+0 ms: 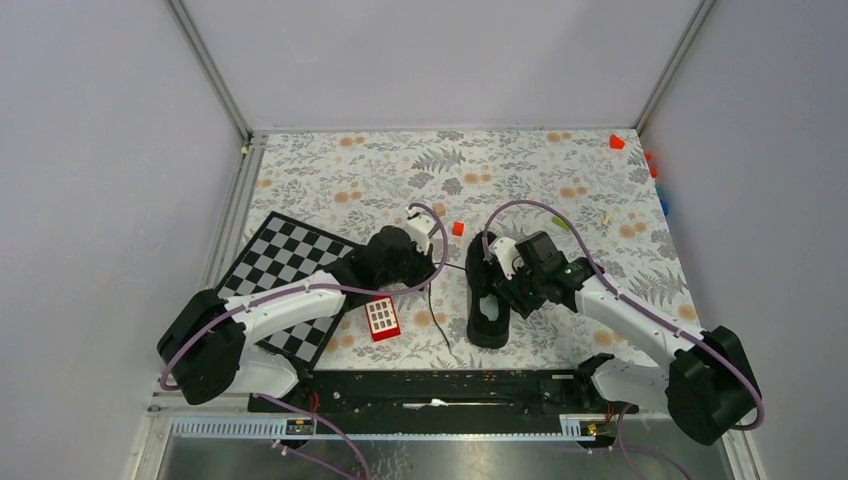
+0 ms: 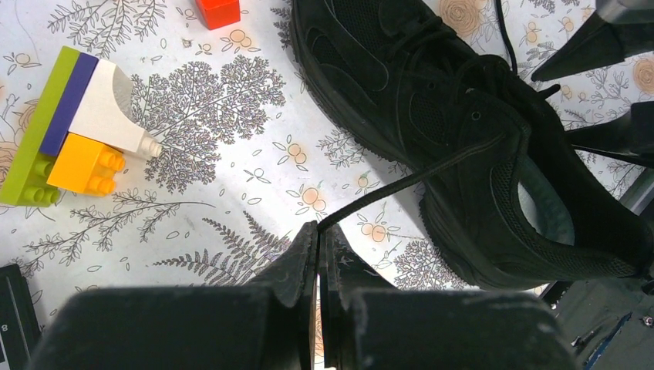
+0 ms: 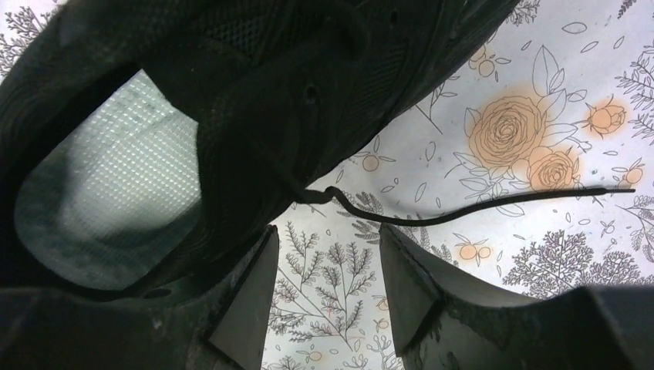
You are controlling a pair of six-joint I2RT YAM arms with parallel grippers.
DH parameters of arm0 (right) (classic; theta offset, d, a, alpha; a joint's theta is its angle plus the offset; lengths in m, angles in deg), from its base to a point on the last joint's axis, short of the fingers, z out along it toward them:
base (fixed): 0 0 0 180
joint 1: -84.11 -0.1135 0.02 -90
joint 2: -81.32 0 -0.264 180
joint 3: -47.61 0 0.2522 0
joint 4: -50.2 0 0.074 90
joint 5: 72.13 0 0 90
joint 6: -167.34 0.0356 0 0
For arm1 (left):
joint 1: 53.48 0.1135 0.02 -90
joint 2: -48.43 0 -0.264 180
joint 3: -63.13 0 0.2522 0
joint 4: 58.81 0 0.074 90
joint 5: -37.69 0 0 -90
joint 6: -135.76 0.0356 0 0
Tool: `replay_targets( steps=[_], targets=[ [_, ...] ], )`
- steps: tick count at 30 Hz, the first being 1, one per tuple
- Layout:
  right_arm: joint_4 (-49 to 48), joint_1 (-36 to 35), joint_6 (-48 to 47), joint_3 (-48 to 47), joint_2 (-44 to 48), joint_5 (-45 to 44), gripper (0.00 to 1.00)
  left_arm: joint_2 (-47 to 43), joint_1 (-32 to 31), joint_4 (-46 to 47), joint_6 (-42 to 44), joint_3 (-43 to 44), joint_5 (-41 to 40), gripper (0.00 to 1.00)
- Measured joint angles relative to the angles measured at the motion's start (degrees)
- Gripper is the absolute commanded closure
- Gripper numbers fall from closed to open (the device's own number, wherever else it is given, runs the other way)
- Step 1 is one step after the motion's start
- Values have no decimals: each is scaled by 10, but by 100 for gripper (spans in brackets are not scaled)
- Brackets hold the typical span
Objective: Tie the shoes
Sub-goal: Cross the shoelace with the shoelace.
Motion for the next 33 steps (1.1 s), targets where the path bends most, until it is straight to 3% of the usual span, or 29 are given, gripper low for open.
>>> replay_targets(
  steps=[11,13,16,19,25,33],
  targets=[
    [-70,0,-21,27,-44,-18,44,17,1,0,0,1,12,100],
    [-78,0,-24,29,-51,-19,53,18,1,0,0,1,13,100],
    [-101,1,-26,32,-68,-15,80,18,1,0,0,1,16,100],
    [-126,2,-27,35,-85,-14,99,18,1,-3,0,3,17,100],
    [-142,4,-26,41,-72,-35,100,18,2,-4,0,12,17,100],
    [-148,13,-18,56,34,-143,100,18,6,-17,0,17,16,100]
  ],
)
